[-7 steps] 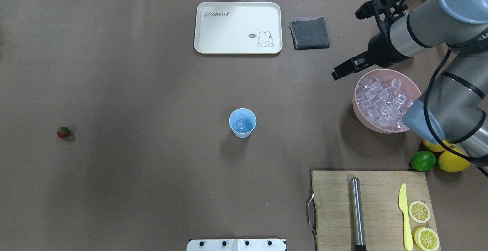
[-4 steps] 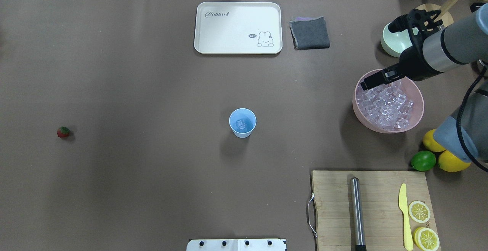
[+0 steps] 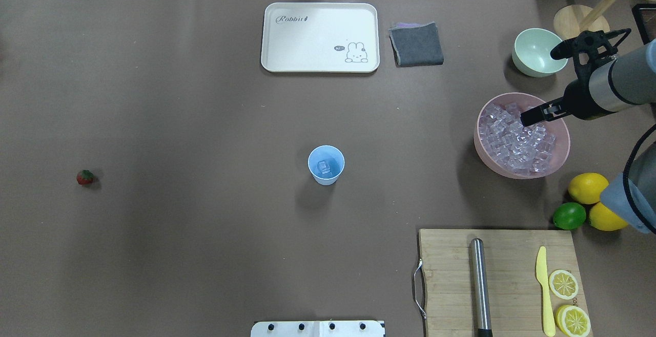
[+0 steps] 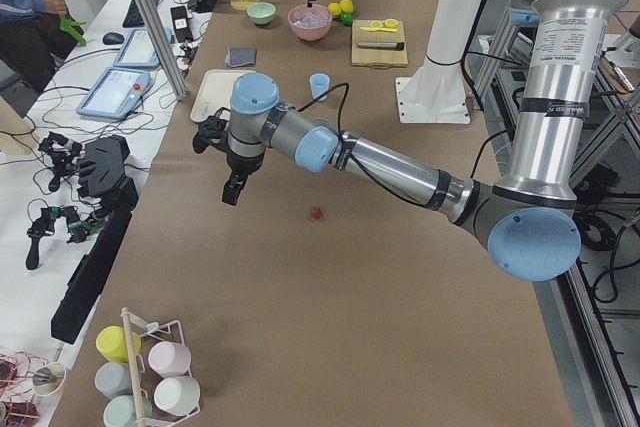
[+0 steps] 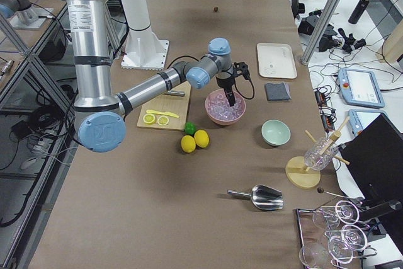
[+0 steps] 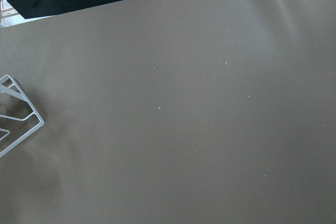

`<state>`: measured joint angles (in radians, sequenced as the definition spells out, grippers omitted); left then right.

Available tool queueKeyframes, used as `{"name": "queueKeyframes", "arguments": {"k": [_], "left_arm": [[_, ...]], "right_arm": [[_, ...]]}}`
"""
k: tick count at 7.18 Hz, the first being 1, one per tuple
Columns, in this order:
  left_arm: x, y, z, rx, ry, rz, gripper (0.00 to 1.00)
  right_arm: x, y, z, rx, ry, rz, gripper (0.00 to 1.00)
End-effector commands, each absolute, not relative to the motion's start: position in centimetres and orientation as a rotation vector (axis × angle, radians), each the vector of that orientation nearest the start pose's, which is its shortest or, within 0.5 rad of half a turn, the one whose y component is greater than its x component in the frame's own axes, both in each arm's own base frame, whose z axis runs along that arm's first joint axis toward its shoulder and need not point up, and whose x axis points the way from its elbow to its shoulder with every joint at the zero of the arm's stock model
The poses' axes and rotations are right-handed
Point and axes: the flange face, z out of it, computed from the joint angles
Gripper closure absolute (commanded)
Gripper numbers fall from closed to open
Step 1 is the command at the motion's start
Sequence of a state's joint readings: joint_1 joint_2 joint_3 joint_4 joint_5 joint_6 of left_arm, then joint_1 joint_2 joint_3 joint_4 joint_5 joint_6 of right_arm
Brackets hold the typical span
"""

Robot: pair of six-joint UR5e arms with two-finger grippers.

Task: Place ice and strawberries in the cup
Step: 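Lower the right gripper into the ice and grasp a cube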

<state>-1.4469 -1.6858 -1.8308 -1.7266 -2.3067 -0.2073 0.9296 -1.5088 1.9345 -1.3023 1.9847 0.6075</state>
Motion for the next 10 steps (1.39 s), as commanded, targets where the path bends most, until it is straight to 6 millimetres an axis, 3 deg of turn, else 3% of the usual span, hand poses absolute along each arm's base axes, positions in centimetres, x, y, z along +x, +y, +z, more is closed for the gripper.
{"name": "queueKeyframes", "arguments": {"k": [1,3,4,8,10], "left_arm": [[0.5,-54.1,45.5,0.381,0.792,0.123,0.02],[0.8,-54.2,45.4,0.381,0.792,0.131,0.02],[0.9,-54.1,45.3,0.383,0.793,0.133,0.02],[0.7,-54.1,45.3,0.395,0.776,0.131,0.02],[0.6,-54.2,45.4,0.401,0.756,0.126,0.02]], "right_arm": [[-25.8,-47.0,44.9,0.322,-0.657,-0.186,0.05],[-27.1,-46.1,45.5,0.313,-0.640,-0.205,0.06],[-27.3,-46.2,46.0,0.307,-0.629,-0.205,0.12],[-28.1,-45.5,47.6,0.296,-0.593,-0.215,0.19],[-28.8,-45.5,47.2,0.302,-0.597,-0.227,0.31]]}}
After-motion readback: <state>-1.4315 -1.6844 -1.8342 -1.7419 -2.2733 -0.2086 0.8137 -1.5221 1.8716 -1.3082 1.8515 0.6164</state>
